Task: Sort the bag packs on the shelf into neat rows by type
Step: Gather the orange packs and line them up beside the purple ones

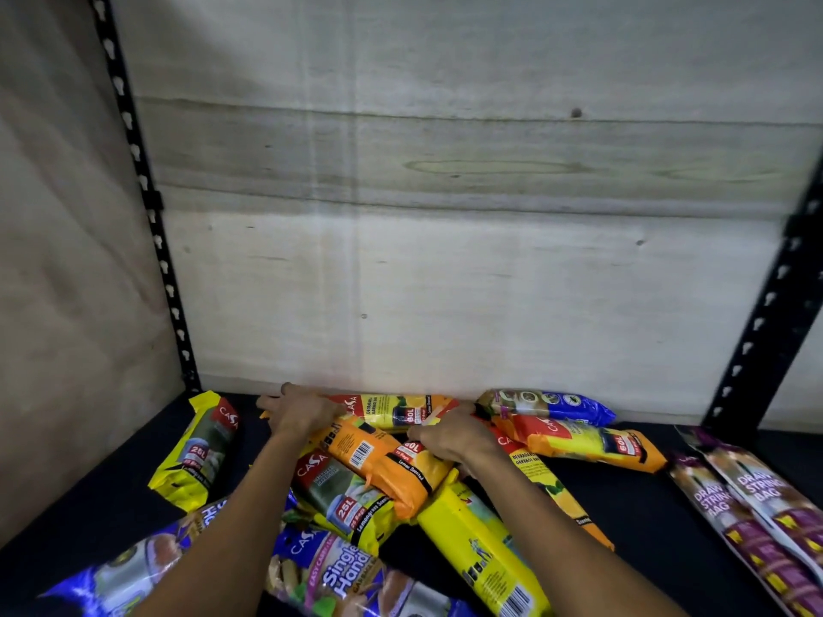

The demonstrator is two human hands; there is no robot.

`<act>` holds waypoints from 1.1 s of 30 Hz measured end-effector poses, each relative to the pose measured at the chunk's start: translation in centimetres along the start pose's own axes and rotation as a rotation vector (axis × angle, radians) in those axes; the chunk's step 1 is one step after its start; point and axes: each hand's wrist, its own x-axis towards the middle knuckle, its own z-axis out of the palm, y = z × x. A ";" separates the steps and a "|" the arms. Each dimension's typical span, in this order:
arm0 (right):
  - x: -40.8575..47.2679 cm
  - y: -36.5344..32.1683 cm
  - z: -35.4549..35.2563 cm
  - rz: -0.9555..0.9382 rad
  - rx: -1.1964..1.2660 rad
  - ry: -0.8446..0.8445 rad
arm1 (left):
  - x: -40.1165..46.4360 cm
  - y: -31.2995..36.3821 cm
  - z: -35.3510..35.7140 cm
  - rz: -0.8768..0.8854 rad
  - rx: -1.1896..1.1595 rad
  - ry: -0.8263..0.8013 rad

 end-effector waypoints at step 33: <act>-1.5 -1.3 -1.6 -0.185 0.062 0.182 | -2.2 3.6 -5.1 0.247 -0.611 0.103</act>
